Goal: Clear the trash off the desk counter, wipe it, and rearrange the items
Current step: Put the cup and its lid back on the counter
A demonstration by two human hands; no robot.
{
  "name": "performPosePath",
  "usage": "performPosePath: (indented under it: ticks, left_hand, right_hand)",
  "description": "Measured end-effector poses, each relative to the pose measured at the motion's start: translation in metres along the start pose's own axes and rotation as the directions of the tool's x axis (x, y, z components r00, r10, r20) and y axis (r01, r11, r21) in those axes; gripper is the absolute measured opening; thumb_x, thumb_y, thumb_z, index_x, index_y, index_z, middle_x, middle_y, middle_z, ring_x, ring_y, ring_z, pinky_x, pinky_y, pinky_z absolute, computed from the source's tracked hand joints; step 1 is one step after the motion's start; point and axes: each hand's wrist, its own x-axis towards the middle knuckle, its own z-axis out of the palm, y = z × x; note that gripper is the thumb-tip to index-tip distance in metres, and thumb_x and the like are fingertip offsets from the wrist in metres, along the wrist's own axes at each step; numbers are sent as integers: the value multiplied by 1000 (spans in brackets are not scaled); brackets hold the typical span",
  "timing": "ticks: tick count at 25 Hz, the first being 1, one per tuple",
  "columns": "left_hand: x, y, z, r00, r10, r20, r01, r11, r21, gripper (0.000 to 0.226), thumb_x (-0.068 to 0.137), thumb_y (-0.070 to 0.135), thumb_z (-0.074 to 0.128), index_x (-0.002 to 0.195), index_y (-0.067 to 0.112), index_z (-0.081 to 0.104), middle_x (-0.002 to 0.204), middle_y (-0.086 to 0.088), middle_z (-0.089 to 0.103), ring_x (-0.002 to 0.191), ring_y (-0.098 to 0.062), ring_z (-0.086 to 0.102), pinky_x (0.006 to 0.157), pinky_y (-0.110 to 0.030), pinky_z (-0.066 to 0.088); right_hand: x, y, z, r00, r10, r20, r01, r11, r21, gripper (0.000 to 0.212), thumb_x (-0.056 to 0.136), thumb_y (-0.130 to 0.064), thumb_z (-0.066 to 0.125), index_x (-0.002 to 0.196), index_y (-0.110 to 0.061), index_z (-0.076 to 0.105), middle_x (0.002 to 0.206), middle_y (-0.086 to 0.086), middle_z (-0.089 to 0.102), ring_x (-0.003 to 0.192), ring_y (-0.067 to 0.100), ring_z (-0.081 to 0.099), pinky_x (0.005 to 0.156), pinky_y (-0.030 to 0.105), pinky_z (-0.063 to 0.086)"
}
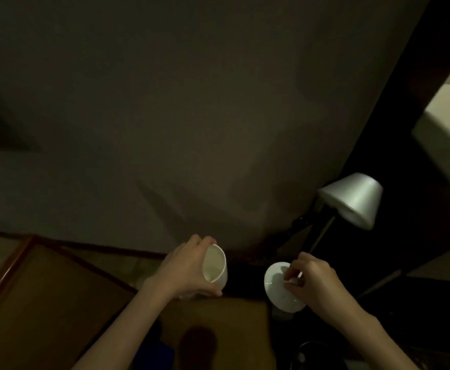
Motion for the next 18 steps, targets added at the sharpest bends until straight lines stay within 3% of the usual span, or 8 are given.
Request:
performPosePath:
  ticks: [9, 13, 18]
  left_hand:
    - [-29, 141, -95, 968, 250, -25, -246, 963, 110, 96, 54, 61, 82, 134, 37, 35, 125, 14, 42, 115, -12, 46, 96, -33, 45]
    - [-38, 220, -105, 955, 296, -21, -290, 946, 145, 98, 53, 63, 82, 135, 37, 36, 125, 14, 43, 118, -12, 45, 99, -33, 42]
    - [-38, 316, -111, 937, 345, -48, -333, 928, 167, 100, 53, 64, 81, 137, 38, 36, 129, 13, 45, 120, -12, 44, 102, -32, 40]
  right_hand:
    - [-83, -4, -163, 992, -92, -87, 83, 991, -102, 12, 85, -26, 69, 95, -21, 71, 87, -17, 45, 84, 3, 53, 69, 13, 42]
    - [-122, 23, -222, 984, -136, -116, 118, 982, -149, 10, 83, -25, 71, 93, -22, 72, 84, -16, 48, 78, 2, 51, 61, 8, 37]
    - [-165, 76, -292, 979, -158, -126, 130, 970, -205, 11, 82, -22, 71, 93, -20, 73, 87, -12, 55, 80, 8, 54, 65, 16, 38]
